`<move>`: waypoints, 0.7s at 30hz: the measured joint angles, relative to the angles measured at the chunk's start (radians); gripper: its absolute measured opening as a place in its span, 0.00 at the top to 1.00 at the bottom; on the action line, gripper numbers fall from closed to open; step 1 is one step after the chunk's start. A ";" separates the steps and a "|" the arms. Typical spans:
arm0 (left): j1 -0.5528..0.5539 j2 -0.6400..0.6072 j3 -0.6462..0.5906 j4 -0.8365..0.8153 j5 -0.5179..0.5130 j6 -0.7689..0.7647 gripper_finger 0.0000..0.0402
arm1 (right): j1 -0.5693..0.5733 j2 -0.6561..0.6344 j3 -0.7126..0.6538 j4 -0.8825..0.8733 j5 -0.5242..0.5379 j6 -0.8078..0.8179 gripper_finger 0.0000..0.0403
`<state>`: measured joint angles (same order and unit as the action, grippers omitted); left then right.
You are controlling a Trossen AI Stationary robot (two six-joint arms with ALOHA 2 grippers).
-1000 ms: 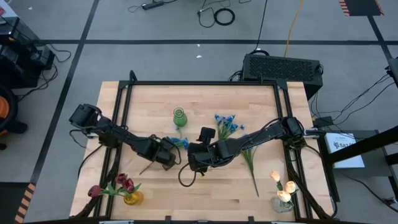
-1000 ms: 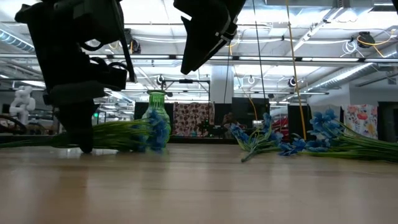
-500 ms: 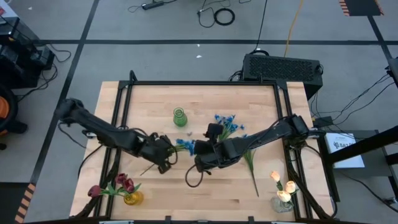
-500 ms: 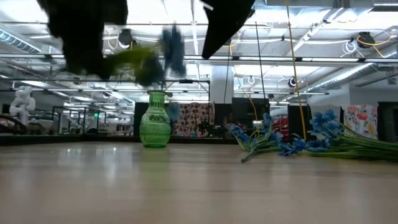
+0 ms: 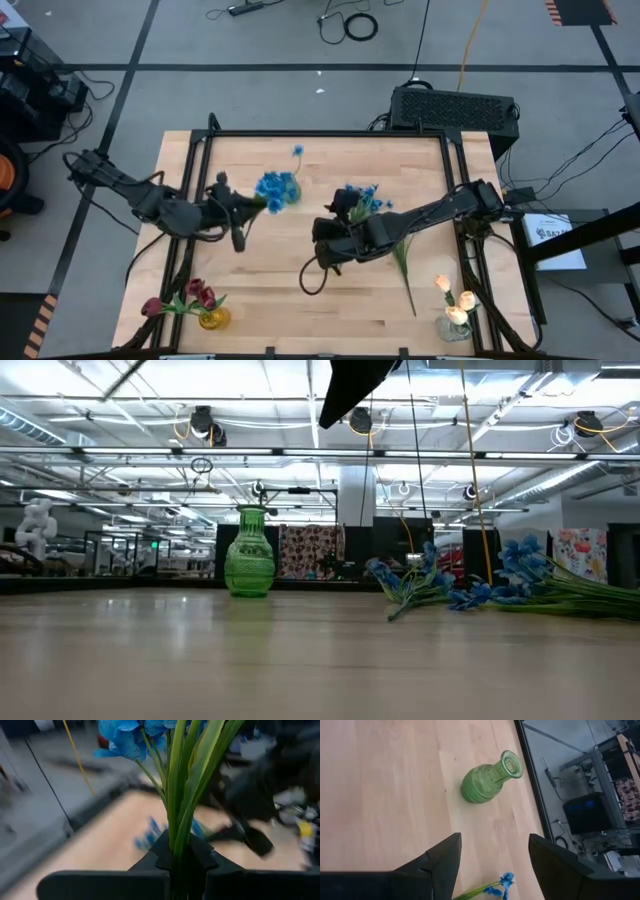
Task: Sort flowers into vase by color
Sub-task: Put the left blue flowers into the green vase
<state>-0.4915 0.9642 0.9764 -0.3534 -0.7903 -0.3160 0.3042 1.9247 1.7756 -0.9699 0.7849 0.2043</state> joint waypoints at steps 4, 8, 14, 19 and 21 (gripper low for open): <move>0.022 0.016 0.000 0.257 -0.082 0.320 0.94 | -0.012 0.000 0.000 0.000 -0.003 0.002 0.44; 0.106 0.048 -0.002 0.479 -0.082 0.538 0.94 | -0.016 0.000 0.000 -0.005 -0.005 0.024 0.44; 0.355 0.084 -0.046 0.809 0.244 0.689 0.94 | -0.018 0.000 0.000 -0.002 -0.005 0.018 0.44; 0.562 0.082 -0.139 0.921 0.473 0.622 0.94 | -0.025 0.000 0.000 -0.003 -0.004 0.007 0.44; 0.620 0.085 -0.207 0.990 0.539 0.573 0.94 | -0.025 0.000 0.000 -0.002 0.000 -0.010 0.44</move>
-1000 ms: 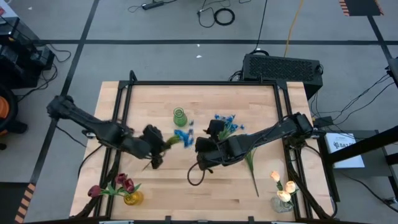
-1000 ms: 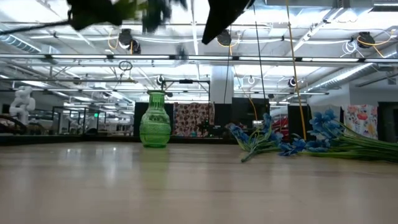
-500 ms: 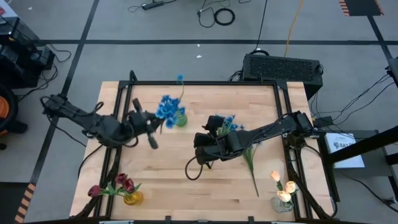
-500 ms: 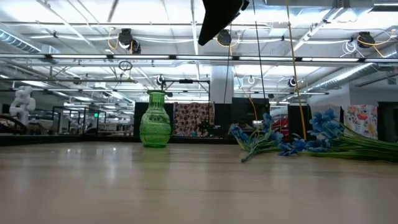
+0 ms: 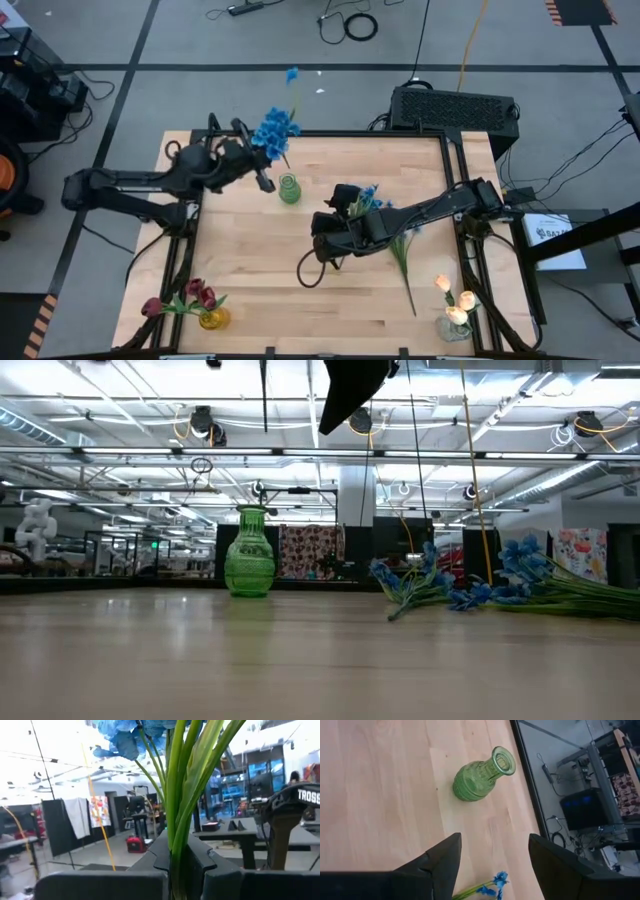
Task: Sort flowers into vase by color
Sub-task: Put the left blue flowers into the green vase
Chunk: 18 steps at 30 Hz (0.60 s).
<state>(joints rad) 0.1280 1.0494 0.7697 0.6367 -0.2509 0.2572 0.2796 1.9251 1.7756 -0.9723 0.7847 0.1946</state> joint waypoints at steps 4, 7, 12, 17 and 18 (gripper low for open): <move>0.067 -0.003 -0.133 0.168 0.068 -0.048 0.94 | -0.004 0.000 0.000 0.001 -0.001 -0.032 0.44; 0.084 -0.001 -0.214 0.236 0.069 -0.086 0.94 | -0.016 0.001 0.000 0.000 0.000 -0.032 0.44; 0.088 -0.003 -0.290 0.294 0.058 -0.096 0.94 | -0.026 0.001 0.000 -0.006 0.001 -0.041 0.44; 0.088 -0.002 -0.332 0.322 0.033 -0.104 0.94 | -0.032 0.001 0.000 -0.006 -0.001 -0.041 0.44; 0.088 -0.003 -0.342 0.332 0.031 -0.111 0.94 | -0.032 0.001 0.000 -0.005 -0.001 -0.041 0.44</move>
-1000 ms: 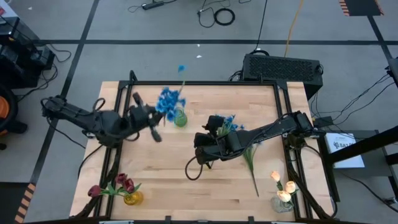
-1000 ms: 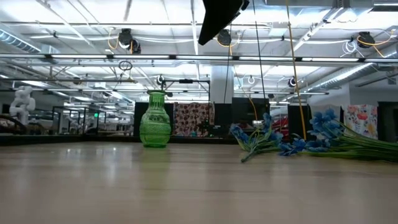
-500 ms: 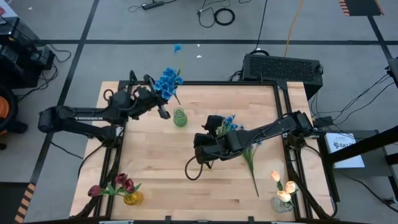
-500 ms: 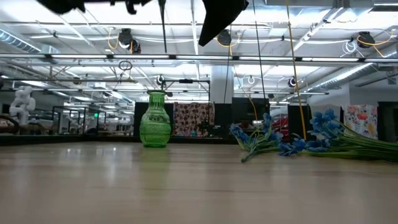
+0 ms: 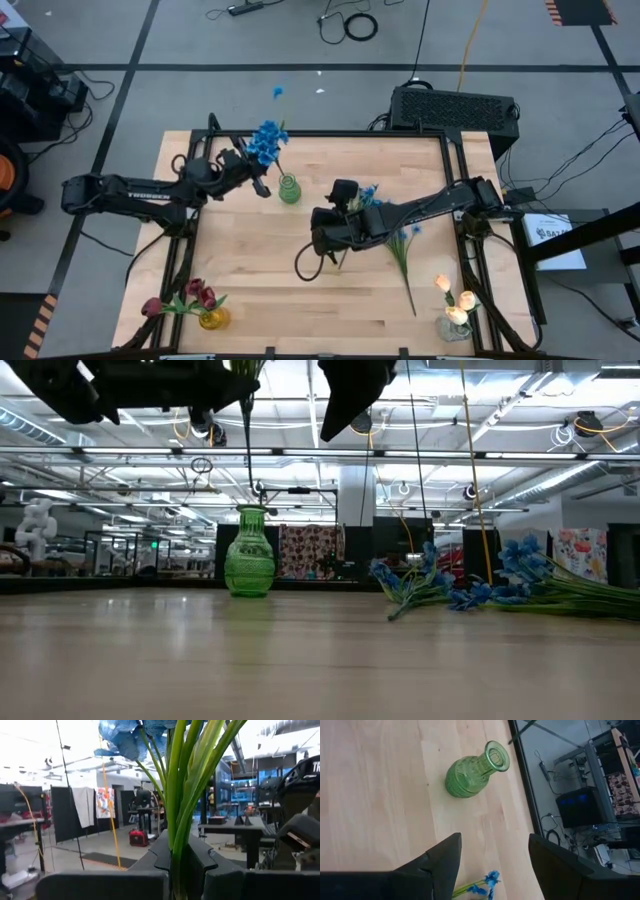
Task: Sort flowers into vase by color
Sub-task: Put the left blue flowers into the green vase
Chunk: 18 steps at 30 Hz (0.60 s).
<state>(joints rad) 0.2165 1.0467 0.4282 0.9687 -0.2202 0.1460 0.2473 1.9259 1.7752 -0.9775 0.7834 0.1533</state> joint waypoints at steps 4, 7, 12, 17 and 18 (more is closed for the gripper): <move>0.004 0.000 -0.043 -0.003 -0.026 -0.021 0.94 | 0.001 0.000 0.000 0.000 0.000 0.007 0.44; 0.013 0.001 -0.086 0.070 -0.029 -0.037 0.94 | 0.001 0.000 0.000 0.000 -0.001 0.008 0.44; 0.021 0.001 -0.127 0.169 -0.032 -0.056 0.94 | 0.000 0.000 0.000 0.006 -0.002 -0.001 0.44; 0.021 0.057 -0.127 0.219 -0.041 -0.060 0.94 | -0.006 0.000 0.000 0.035 -0.004 -0.032 0.44; 0.021 0.080 -0.127 0.242 -0.041 -0.061 0.94 | -0.009 0.000 0.000 0.036 -0.004 -0.036 0.44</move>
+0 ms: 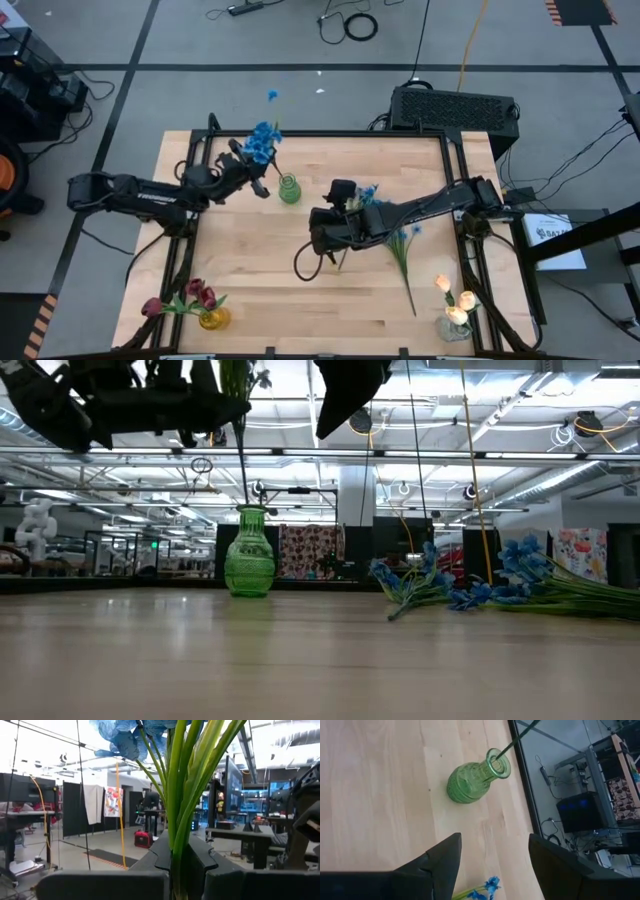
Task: Sort flowers into vase by color
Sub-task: Put the left blue flowers into the green vase
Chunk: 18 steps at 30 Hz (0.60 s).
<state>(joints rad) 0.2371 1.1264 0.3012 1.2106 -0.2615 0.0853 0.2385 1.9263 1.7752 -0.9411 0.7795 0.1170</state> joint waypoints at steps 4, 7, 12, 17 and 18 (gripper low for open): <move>0.000 0.105 0.000 0.087 -0.005 0.004 0.94 | -0.011 0.000 0.000 0.003 0.000 -0.005 0.44; 0.000 0.167 0.000 0.172 -0.006 0.010 0.94 | -0.015 0.000 0.000 0.003 0.000 -0.005 0.44; -0.001 0.227 0.000 0.186 -0.060 0.052 0.94 | -0.015 0.000 0.000 0.002 0.000 -0.005 0.44; -0.001 0.253 0.000 0.173 -0.081 0.052 0.94 | -0.014 0.000 0.000 -0.004 -0.019 0.004 0.44; -0.001 0.254 0.000 0.167 -0.082 0.052 0.93 | -0.014 0.000 0.000 -0.006 -0.027 0.009 0.44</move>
<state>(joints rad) 0.2363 1.3800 0.3012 1.3772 -0.3432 0.1371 0.2241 1.9263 1.7752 -0.9471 0.7524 0.1263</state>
